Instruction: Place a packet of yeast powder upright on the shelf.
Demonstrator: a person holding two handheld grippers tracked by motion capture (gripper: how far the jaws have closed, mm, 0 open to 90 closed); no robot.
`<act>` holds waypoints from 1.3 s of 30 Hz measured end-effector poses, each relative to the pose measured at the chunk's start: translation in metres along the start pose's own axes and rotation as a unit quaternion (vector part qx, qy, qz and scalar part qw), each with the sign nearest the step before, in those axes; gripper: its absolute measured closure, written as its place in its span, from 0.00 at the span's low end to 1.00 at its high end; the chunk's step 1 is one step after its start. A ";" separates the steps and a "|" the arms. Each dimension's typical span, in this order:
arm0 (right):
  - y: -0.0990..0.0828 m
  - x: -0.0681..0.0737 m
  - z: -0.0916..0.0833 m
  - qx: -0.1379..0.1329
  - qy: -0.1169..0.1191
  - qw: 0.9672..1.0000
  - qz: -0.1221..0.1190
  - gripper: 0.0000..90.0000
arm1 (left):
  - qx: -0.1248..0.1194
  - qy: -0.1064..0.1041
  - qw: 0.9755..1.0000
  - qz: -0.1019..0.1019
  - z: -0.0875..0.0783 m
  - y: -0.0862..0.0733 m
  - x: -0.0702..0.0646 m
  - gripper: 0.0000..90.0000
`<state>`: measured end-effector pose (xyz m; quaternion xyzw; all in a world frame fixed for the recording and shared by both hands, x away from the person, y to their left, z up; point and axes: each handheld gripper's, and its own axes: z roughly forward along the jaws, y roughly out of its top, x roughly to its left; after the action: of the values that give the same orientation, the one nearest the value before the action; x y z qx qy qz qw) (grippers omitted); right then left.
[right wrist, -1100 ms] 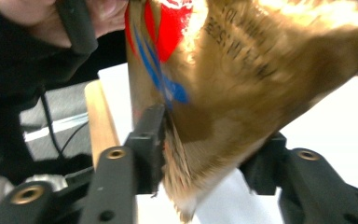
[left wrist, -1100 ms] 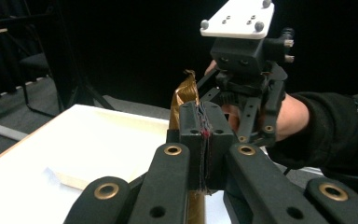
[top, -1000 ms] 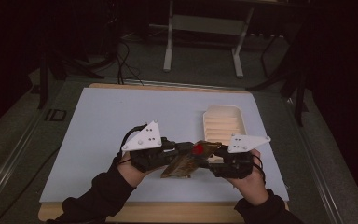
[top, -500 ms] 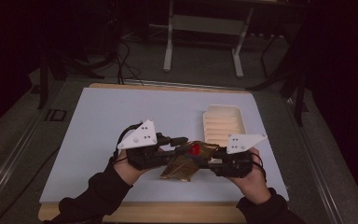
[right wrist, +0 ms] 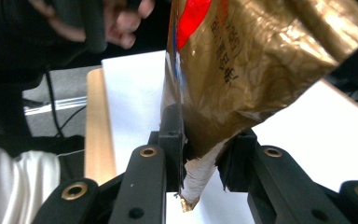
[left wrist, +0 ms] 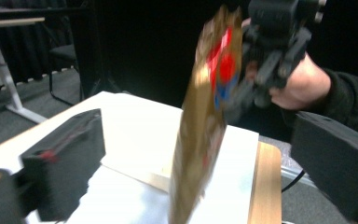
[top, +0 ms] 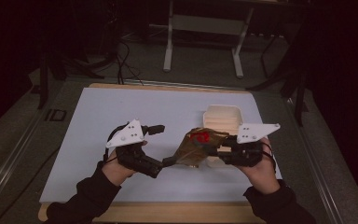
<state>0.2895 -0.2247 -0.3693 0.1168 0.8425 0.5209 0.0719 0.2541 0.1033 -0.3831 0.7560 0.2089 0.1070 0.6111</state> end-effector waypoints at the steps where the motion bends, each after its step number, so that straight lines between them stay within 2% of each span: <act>1: 0.002 -0.003 -0.003 -0.001 -0.007 1.000 -0.001 0.82 | -0.001 0.000 1.000 -0.007 -0.001 -0.003 0.001 0.02; 6: 0.013 -0.019 -0.017 -0.012 -0.039 0.999 -0.021 0.82 | 0.004 0.012 0.999 -0.034 -0.008 -0.021 0.007 0.02; 8: 0.016 -0.026 -0.022 -0.013 -0.055 0.998 -0.026 0.82 | 0.018 0.015 0.999 -0.043 -0.008 -0.026 0.011 0.02; 10: 0.017 -0.033 -0.027 -0.010 -0.070 0.997 -0.027 0.82 | 0.021 0.020 0.999 -0.044 -0.010 -0.032 0.012 0.02; 13: 0.018 -0.045 -0.034 -0.007 -0.095 0.995 -0.027 0.82 | 0.017 0.027 0.999 -0.036 -0.013 -0.040 0.013 0.02; 18: 0.014 -0.066 -0.043 -0.002 -0.130 0.991 -0.034 0.82 | 0.024 0.032 0.998 -0.055 -0.015 -0.055 0.017 0.01; 21: 0.009 -0.078 -0.044 0.007 -0.139 0.990 -0.037 0.82 | 0.019 0.030 0.998 -0.059 -0.015 -0.063 0.018 0.00; 24: 0.002 -0.088 -0.041 0.021 -0.140 0.988 -0.057 0.82 | 0.019 0.027 0.998 -0.059 -0.014 -0.070 0.017 0.00; 29: -0.009 -0.105 -0.034 0.052 -0.140 0.987 -0.054 0.82 | 0.023 0.024 0.997 -0.066 -0.011 -0.078 0.016 0.00; 33: -0.016 -0.115 -0.031 0.075 -0.143 0.985 -0.059 0.82 | 0.020 0.021 0.997 -0.073 -0.011 -0.081 0.018 0.00; 39: -0.020 -0.127 -0.028 0.107 -0.153 0.980 -0.072 0.82 | 0.018 0.023 0.996 -0.078 -0.013 -0.082 0.020 0.00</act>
<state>0.4028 -0.2917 -0.3748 0.1413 0.8785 0.3973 0.2243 0.2512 0.1372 -0.4616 0.7456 0.2836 0.0723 0.5987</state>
